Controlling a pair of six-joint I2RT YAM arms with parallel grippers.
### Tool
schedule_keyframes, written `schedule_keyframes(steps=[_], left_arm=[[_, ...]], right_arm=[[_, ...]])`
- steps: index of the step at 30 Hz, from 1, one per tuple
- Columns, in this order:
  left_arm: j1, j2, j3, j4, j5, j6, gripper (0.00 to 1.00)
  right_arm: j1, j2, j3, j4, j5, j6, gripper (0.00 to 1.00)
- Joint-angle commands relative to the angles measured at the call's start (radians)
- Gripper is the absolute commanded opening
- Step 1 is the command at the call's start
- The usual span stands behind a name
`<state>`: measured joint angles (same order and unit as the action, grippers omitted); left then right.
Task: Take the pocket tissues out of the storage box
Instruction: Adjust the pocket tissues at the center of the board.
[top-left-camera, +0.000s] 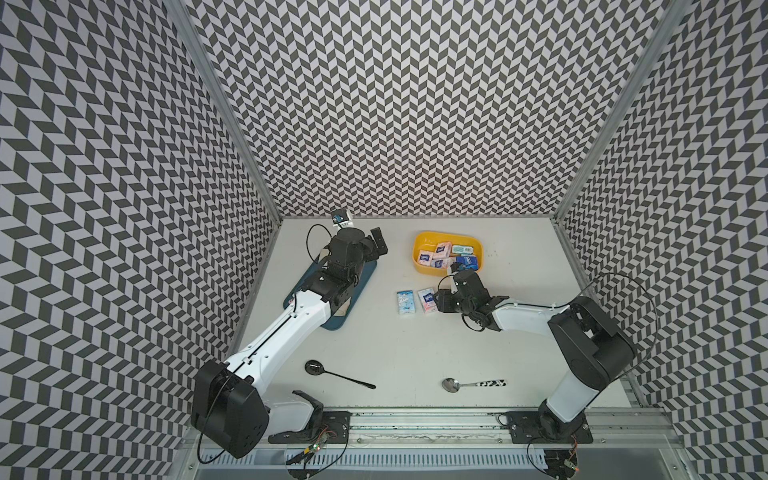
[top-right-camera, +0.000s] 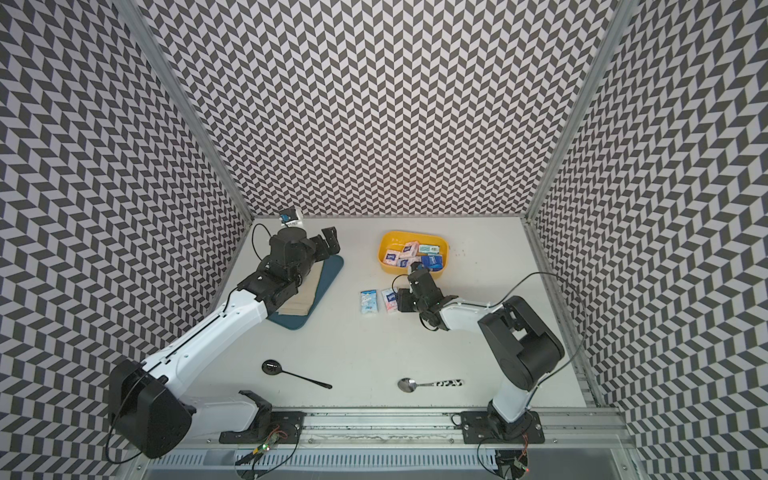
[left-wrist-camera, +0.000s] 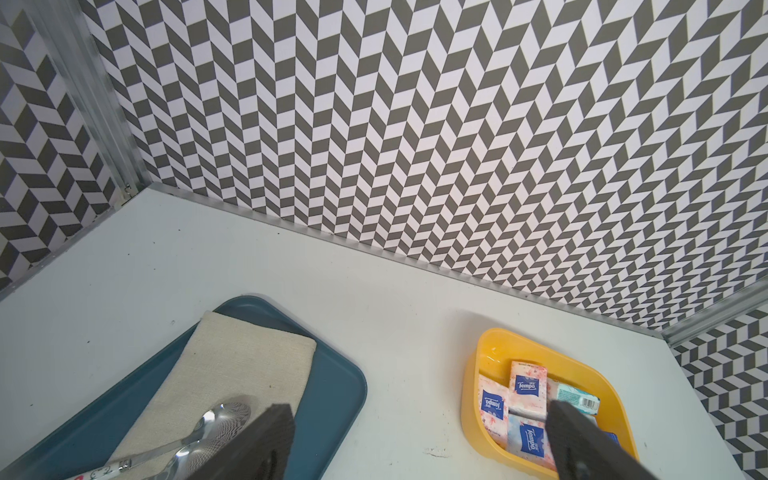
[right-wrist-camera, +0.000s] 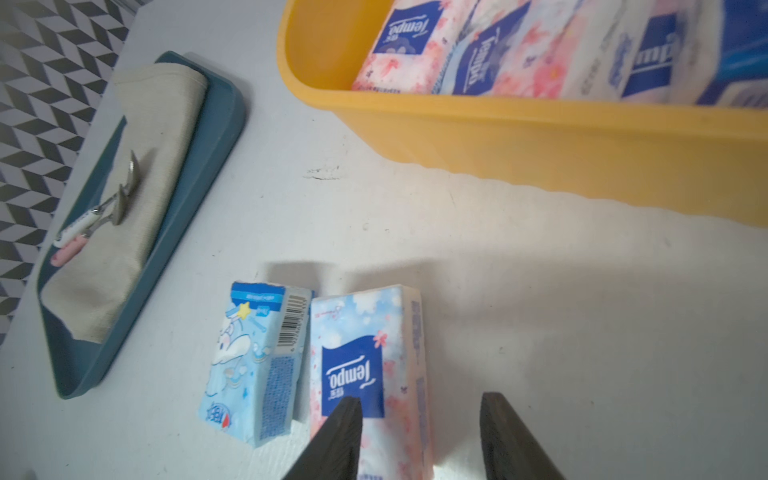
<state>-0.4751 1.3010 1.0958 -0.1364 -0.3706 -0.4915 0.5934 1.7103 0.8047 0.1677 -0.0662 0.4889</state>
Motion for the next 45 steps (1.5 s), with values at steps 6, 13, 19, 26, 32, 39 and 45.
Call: schedule_keyframes(steps=[6,13,19,26,32,39,45], left_arm=[[0.0,-0.011,0.018,-0.001,0.007,0.006,0.99],[0.0,-0.006,0.015,0.001,0.015,-0.001,0.99],[0.0,-0.009,0.012,0.004,0.017,-0.003,0.99],[0.0,-0.018,-0.004,0.007,0.016,-0.001,0.99],[0.0,-0.022,-0.002,0.006,0.013,0.0,0.99],[0.0,-0.012,-0.005,0.01,0.015,-0.001,0.99],[0.0,-0.011,-0.005,0.012,0.014,0.003,0.99]], right_arm=[[0.0,0.048,-0.015,0.107,-0.069,-0.004,0.48],[0.002,0.069,-0.058,0.164,-0.097,0.053,0.39],[0.027,0.068,-0.103,0.217,-0.084,0.158,0.3],[0.067,0.053,-0.144,0.293,-0.025,0.342,0.27],[0.083,0.057,-0.121,0.289,0.001,0.385,0.26],[0.086,0.08,-0.091,0.281,0.025,0.387,0.26],[0.086,0.113,-0.056,0.27,0.026,0.375,0.26]])
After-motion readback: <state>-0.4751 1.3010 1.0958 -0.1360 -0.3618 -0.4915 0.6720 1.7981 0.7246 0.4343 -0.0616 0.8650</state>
